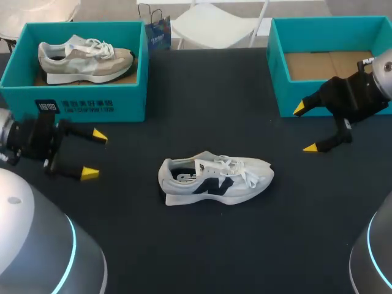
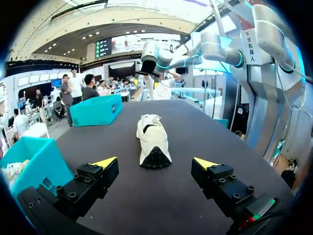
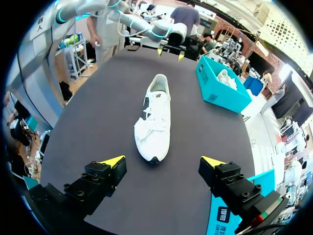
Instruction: Take the shoe out of the shoebox, open the shoe tongue, remove and reinsert the insole, then place the shoe into the shoebox
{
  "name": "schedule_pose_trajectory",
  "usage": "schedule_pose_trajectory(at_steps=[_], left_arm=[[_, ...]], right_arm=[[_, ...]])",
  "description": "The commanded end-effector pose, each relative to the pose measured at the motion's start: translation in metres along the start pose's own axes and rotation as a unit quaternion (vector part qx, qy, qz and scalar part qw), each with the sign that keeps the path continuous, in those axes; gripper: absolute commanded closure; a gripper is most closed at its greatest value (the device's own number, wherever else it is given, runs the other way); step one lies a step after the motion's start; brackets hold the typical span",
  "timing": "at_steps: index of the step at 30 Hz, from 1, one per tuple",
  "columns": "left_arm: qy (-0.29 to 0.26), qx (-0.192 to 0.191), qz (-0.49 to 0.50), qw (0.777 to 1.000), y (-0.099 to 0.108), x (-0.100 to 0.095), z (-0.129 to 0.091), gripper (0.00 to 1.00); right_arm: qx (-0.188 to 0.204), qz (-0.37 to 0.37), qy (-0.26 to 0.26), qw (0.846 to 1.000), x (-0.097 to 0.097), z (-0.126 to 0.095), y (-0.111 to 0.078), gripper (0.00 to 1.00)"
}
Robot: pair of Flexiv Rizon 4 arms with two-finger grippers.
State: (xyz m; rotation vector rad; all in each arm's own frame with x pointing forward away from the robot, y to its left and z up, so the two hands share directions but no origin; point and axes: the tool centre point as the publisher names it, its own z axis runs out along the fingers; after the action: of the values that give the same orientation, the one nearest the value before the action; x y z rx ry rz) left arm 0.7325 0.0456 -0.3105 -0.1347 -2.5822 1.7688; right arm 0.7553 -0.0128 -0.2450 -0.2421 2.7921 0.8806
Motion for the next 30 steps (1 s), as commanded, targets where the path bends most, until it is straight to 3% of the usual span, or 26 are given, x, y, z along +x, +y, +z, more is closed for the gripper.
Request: schedule_pose_trajectory(at_steps=[1,30], left_arm=[[-0.017,-0.002,0.008,1.0,0.0158,0.0107,0.0135,0.0],[-0.021,-0.011,-0.001,1.0,0.0197,0.0102,0.0166,0.0]], right_arm=[[0.002,0.0,0.001,1.0,-0.0008,0.0015,0.0004,0.0],[0.002,0.0,0.001,1.0,-0.0008,0.0015,0.0004,0.0]])
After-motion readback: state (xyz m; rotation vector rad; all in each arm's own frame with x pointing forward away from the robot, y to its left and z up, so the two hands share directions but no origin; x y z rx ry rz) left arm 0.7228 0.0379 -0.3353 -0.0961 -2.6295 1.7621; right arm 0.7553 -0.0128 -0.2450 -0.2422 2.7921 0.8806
